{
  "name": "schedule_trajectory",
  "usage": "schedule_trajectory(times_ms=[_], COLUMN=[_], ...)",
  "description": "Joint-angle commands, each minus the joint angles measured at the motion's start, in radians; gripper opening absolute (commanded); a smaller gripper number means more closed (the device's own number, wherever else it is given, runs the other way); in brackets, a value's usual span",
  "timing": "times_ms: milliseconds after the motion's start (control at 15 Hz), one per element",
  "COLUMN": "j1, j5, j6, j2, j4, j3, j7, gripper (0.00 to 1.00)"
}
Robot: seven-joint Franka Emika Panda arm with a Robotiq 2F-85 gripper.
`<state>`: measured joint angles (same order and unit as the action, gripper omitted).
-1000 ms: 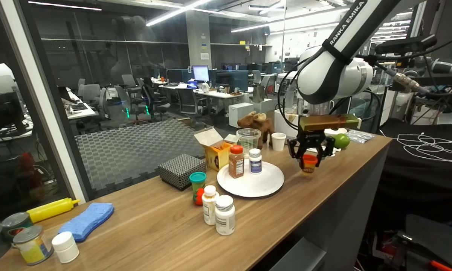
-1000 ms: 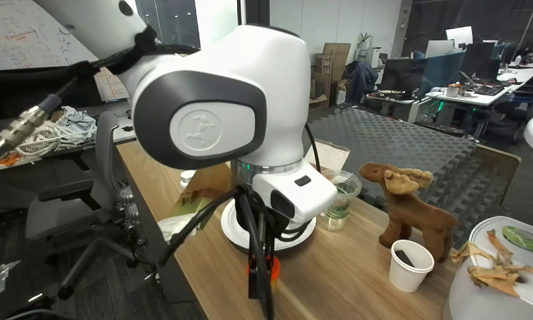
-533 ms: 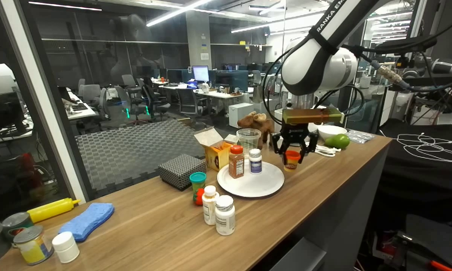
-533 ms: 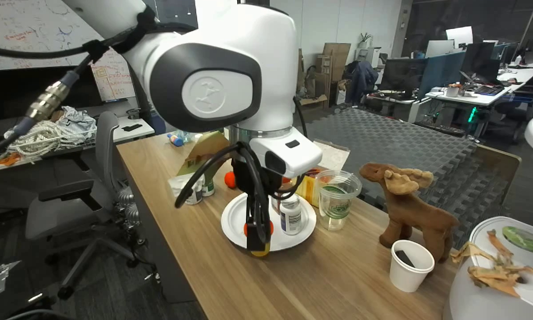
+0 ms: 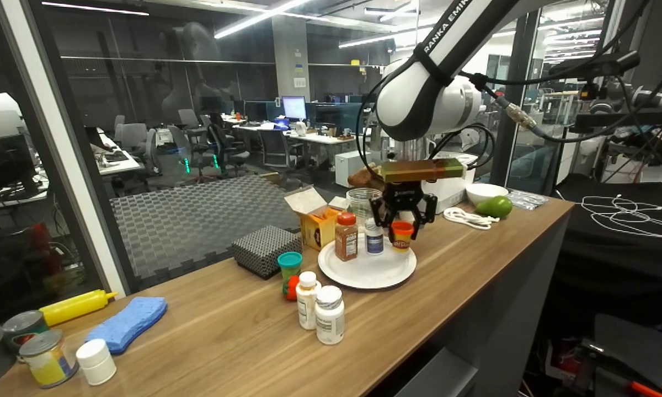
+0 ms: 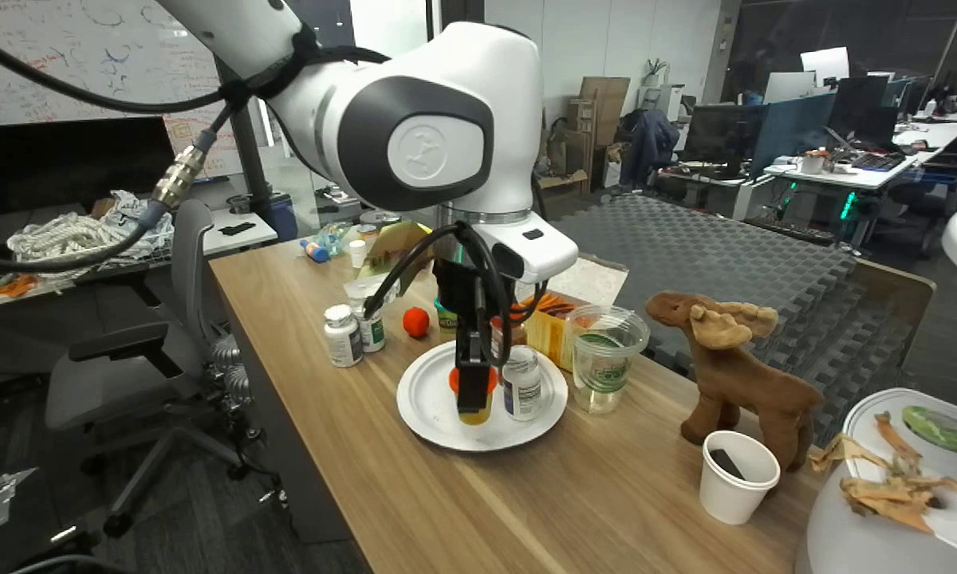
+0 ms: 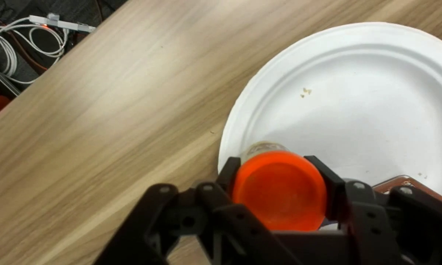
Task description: Pick up all the objects surrounding the white plate and arrange them on the plate, then pick up the cups and put them together
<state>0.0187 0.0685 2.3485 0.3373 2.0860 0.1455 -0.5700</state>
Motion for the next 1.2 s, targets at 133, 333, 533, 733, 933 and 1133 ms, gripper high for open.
schedule_trajectory(times_ms=[133, 333, 533, 733, 933, 1133], j1=[-0.011, -0.012, -0.013, -0.01, -0.011, -0.01], j5=[0.004, 0.008, 0.011, 0.019, 0.02, 0.018], j6=[-0.1, -0.121, -0.11, -0.099, -0.079, -0.06], j2=[0.092, 0.124, 0.142, 0.152, 0.151, 0.137], j4=[-0.123, -0.15, -0.162, -0.17, -0.166, -0.152], j3=[-0.004, -0.005, -0.003, -0.003, -0.003, -0.002], j7=[-0.011, -0.006, -0.013, -0.015, -0.017, -0.012], gripper=[0.24, 0.24, 0.24, 0.24, 0.7, 0.88])
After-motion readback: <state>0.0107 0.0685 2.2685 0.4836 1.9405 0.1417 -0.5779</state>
